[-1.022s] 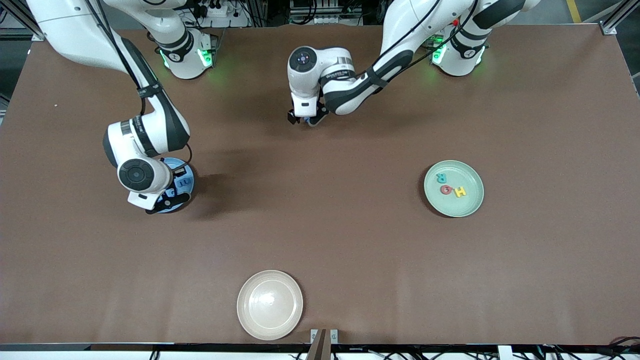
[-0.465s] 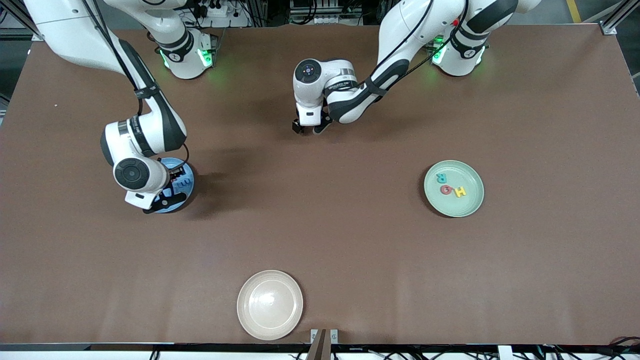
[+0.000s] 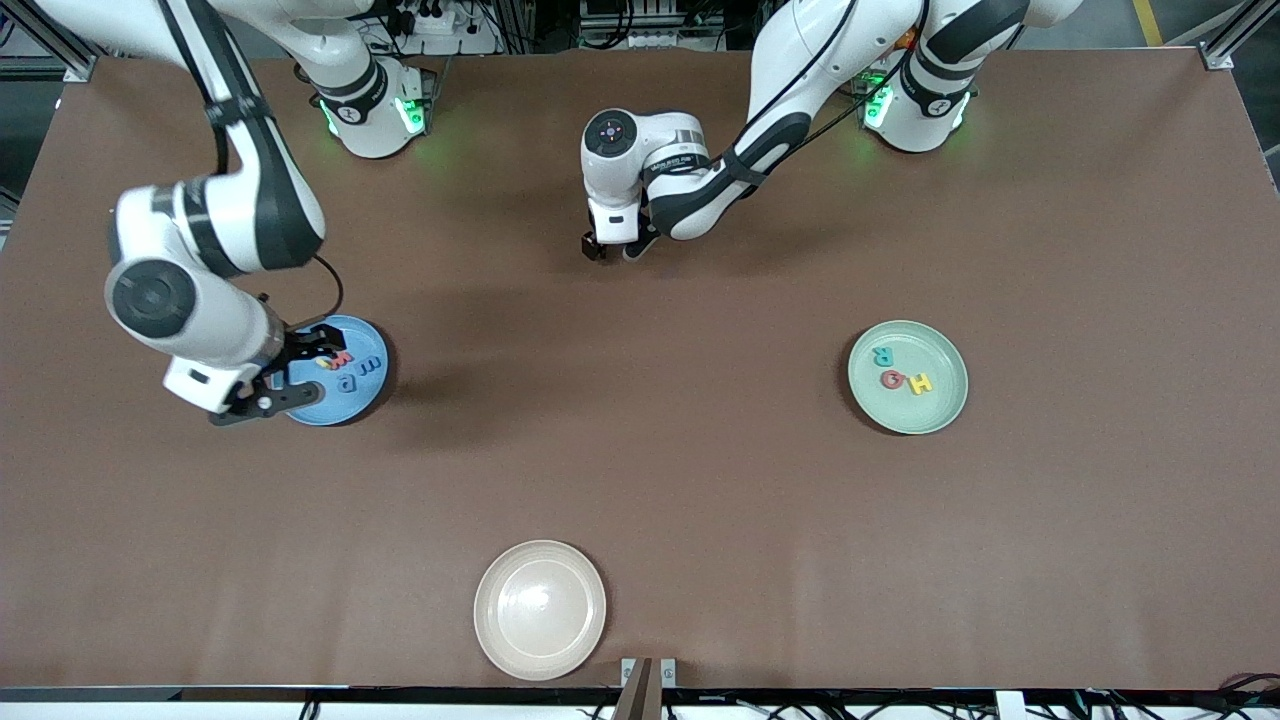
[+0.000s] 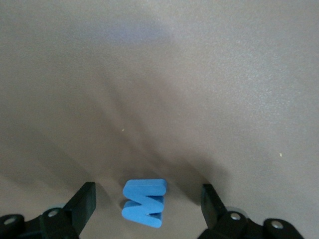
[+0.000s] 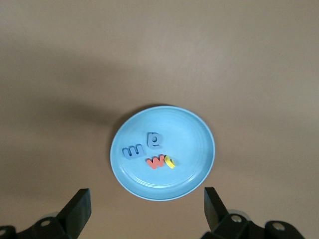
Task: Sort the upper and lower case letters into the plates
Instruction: 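Carry the blue M toward the green plate while the right gripper returns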
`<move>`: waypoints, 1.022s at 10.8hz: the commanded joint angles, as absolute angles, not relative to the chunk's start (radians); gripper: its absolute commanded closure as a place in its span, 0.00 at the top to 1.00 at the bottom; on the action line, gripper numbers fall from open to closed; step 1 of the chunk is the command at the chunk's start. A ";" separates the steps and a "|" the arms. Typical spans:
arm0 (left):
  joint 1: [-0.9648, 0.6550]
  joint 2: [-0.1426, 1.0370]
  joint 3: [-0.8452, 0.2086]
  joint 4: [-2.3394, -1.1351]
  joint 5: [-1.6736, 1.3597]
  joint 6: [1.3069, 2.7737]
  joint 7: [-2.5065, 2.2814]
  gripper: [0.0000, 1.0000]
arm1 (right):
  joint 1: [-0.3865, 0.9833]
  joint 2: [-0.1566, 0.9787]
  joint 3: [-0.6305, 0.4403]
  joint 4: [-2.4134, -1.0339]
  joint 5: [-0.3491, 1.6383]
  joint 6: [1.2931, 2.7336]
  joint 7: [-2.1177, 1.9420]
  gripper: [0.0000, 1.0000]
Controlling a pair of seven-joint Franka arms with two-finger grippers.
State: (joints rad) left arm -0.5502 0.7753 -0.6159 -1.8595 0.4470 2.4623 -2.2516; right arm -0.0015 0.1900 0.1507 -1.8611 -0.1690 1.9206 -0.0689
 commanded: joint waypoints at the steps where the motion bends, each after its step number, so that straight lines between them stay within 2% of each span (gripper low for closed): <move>1: -0.566 0.772 -0.604 -1.867 0.474 2.473 -2.289 0.75 | -0.008 0.075 0.140 -1.867 -0.126 1.904 -0.080 1.00; 4: -0.569 0.770 -0.604 -1.867 0.474 2.471 -2.290 0.25 | -0.006 0.068 0.072 -1.711 -0.031 1.749 -0.081 1.00; 5: -0.571 0.767 -0.604 -1.867 0.474 2.471 -2.289 0.15 | -0.006 0.048 0.048 -1.691 0.016 1.747 -0.080 1.00; 6: -0.569 0.767 -0.604 -1.867 0.474 2.468 -2.281 0.00 | -0.005 0.035 0.040 -1.672 0.024 1.741 -0.078 1.00; 8: -0.551 0.761 -0.604 -1.865 0.476 2.444 -2.226 0.00 | -0.003 0.032 0.040 -1.646 0.018 1.729 -0.084 1.00; 11: -0.412 0.726 -0.632 -1.852 0.459 2.311 -2.078 0.00 | 0.003 0.031 0.038 -1.626 0.014 1.735 -0.089 1.00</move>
State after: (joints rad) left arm -0.4930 0.7462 -0.6161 -1.8443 0.4481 2.3656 -2.1521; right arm 0.0003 0.0388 0.0412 -1.6442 -0.0058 1.7445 -0.0716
